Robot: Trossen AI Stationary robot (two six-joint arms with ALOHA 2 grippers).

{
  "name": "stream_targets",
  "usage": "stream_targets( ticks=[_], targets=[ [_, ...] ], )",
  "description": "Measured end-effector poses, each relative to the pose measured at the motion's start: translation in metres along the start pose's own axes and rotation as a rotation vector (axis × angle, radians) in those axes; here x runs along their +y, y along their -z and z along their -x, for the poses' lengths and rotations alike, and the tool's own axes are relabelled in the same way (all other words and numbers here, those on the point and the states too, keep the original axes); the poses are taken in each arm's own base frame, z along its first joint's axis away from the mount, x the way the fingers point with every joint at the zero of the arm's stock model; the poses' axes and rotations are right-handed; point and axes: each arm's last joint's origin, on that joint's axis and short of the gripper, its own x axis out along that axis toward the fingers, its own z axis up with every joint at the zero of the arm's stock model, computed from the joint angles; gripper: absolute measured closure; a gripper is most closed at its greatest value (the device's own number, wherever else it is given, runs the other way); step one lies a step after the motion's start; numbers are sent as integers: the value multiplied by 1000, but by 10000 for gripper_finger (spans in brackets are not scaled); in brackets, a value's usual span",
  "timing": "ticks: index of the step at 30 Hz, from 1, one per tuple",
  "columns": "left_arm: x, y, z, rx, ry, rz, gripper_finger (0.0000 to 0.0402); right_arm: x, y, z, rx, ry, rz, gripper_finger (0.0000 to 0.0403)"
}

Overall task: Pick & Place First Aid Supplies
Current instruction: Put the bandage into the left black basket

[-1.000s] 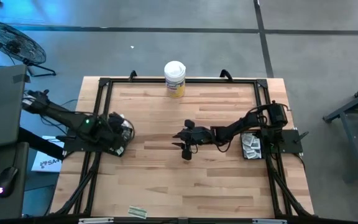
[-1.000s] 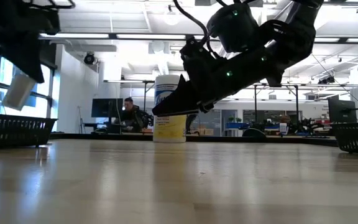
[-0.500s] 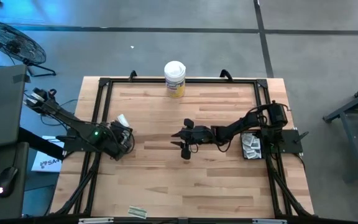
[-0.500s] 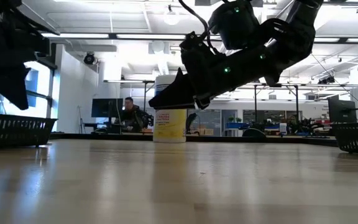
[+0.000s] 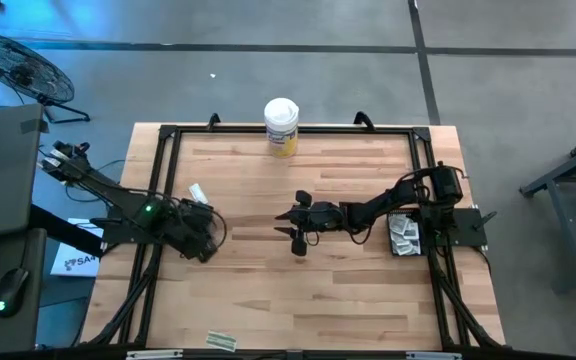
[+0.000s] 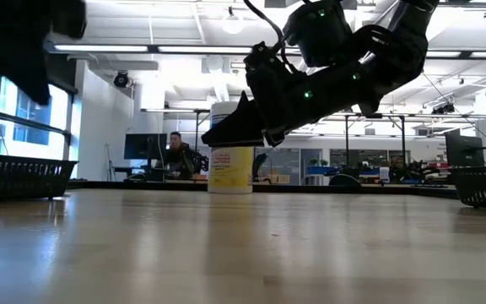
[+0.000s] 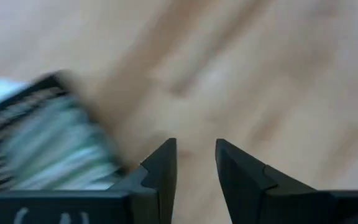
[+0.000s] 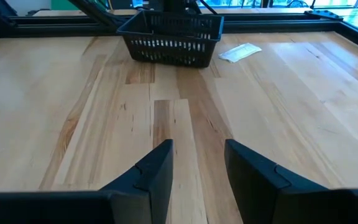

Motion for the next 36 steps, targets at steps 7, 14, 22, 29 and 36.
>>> stream_targets(
  ticks=[7,14,22,29,36],
  targets=[
    [-39,13,6,53,347,-232,321,0,0,0,1,-1,4,265],
    [-72,56,-1,120,468,-435,336,0,0,0,1,0,4,265],
    [-110,100,-30,79,587,-676,337,-2,0,0,-4,56,3,265],
    [-125,115,-60,48,590,-780,337,-2,-4,0,-44,69,-4,265],
    [-144,126,-79,-63,715,-849,306,-2,-4,0,-48,69,-4,265]
  ],
)
